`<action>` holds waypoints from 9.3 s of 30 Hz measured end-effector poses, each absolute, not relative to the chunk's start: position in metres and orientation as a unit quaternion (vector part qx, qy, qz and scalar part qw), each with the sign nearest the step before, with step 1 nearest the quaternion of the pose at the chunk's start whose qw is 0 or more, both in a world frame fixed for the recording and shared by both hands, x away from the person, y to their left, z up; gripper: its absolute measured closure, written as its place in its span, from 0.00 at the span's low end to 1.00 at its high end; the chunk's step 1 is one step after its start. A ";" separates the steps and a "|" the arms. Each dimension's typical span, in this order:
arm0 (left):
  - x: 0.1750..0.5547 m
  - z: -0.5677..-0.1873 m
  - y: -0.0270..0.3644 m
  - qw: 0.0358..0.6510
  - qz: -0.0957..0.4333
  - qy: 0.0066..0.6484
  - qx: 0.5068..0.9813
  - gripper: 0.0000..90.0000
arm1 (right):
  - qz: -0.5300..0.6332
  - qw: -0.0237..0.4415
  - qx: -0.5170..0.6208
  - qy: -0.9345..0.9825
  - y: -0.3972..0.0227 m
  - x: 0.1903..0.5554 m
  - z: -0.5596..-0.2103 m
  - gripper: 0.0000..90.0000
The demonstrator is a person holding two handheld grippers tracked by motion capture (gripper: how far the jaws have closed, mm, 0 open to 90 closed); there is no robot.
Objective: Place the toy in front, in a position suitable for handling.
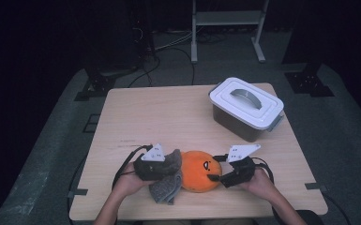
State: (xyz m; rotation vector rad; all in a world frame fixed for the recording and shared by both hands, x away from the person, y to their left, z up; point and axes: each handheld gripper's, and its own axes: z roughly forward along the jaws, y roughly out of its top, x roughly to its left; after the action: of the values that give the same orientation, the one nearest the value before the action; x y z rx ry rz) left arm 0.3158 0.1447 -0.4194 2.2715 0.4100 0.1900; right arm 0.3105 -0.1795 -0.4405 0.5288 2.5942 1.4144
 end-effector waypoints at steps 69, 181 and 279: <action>0.308 -0.411 0.142 0.447 0.105 0.092 0.883 0.79 | 0.444 0.116 0.189 0.868 -0.155 0.307 -0.432 0.39; 0.310 -0.401 0.154 0.472 0.045 0.108 0.874 0.81 | 0.466 0.093 0.144 0.868 -0.153 0.295 -0.432 0.53; 0.306 -0.405 0.141 0.492 0.008 0.065 0.868 0.81 | 0.484 0.060 0.135 0.862 -0.151 0.294 -0.429 0.33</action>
State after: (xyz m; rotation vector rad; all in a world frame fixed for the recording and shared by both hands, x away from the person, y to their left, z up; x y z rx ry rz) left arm 0.3059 0.1406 -0.4046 2.1078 0.1587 0.0194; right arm 0.2944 -0.1509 -0.4285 0.4072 2.6101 1.4654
